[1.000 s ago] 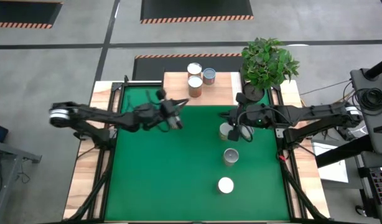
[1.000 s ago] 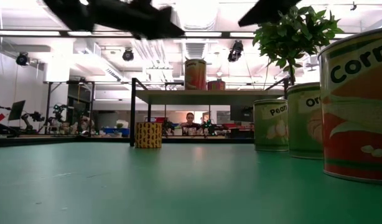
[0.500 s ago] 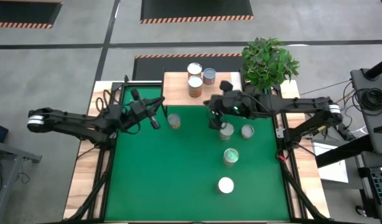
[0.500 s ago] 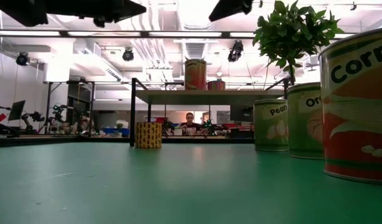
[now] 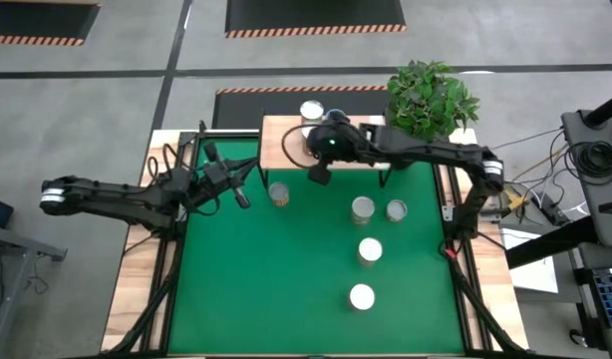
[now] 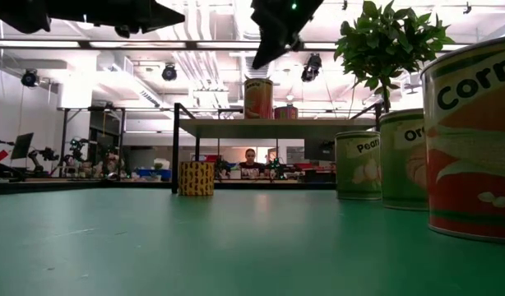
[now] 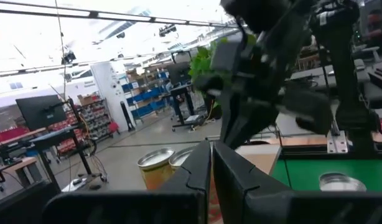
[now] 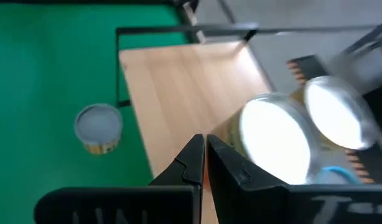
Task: Pick and place cans onto a shelf
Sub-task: Put the canned green beans on the shelf
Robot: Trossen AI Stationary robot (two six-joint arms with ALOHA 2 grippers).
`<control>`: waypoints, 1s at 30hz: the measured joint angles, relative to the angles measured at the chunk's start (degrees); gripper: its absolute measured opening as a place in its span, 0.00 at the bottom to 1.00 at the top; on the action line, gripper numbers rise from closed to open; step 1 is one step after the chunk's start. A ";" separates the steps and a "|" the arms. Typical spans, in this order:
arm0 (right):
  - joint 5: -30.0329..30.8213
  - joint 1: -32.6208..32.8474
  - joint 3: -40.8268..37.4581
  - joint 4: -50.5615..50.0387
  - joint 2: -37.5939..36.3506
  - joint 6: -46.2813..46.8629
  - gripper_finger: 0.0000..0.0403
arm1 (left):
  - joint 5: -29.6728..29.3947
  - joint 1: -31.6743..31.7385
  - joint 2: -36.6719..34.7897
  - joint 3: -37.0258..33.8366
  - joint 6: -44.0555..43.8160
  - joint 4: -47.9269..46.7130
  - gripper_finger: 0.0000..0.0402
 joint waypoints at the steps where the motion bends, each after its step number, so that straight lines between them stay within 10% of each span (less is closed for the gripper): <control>1: -0.98 -0.47 0.39 -0.42 0.78 -0.18 0.02 | 0.00 0.00 -0.26 0.00 -0.12 -0.24 0.00; 30: 1.49 -4.39 3.07 -11.45 -1.13 0.24 0.02 | 0.00 0.00 -1.70 0.00 -1.29 -1.65 0.00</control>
